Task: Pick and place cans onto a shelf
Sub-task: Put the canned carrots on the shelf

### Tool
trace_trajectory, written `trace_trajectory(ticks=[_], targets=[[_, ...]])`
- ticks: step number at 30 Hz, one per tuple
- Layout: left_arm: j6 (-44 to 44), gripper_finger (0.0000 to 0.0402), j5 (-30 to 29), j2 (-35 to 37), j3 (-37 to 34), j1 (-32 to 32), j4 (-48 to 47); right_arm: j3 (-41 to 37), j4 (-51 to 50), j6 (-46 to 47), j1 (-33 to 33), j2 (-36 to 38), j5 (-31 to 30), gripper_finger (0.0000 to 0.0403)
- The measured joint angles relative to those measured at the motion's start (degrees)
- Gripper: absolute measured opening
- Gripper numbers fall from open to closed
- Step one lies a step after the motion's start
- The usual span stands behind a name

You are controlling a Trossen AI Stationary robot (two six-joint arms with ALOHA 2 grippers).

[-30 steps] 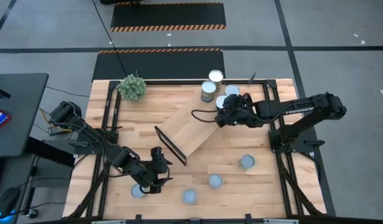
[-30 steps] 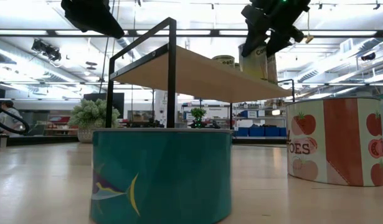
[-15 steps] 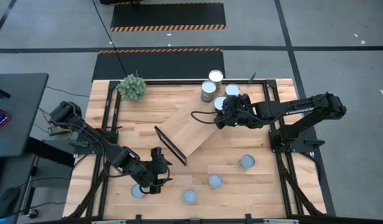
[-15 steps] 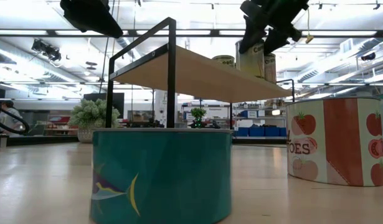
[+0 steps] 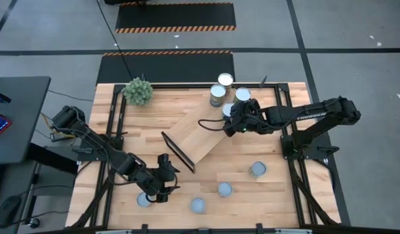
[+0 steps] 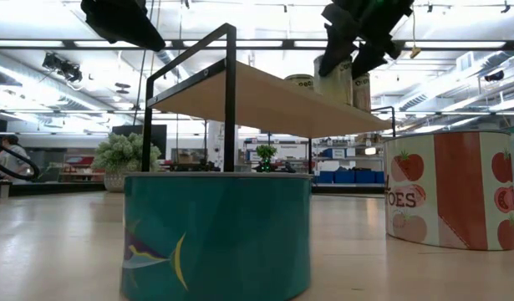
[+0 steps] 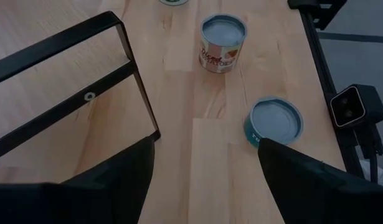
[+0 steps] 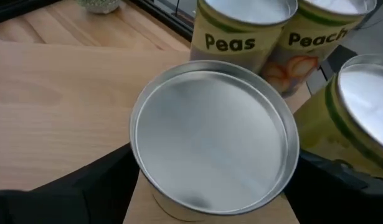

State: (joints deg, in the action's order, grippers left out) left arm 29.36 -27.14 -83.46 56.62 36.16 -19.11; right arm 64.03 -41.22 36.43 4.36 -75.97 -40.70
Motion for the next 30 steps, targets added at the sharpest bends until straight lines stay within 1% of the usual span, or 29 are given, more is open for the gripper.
trace_trajectory(ticks=[9,14,21,30], targets=[[0.0,0.0292,0.4,0.0,0.0,0.0,0.0,2.9,-1.2,-4.3,0.9,0.2,0.2,0.0367],[0.0,0.0292,0.4,0.0,0.0,0.0,0.0,4.2,-2.1,-12.0,1.6,0.2,-0.5,0.0367],[0.0,0.0292,0.4,0.0,0.0,0.0,0.0,4.2,-2.4,-23.2,1.6,0.2,-1.8,0.0368],[0.0,0.0292,0.4,0.0,0.0,0.0,0.0,4.2,-2.6,-31.7,0.8,0.2,-3.3,0.0368]])
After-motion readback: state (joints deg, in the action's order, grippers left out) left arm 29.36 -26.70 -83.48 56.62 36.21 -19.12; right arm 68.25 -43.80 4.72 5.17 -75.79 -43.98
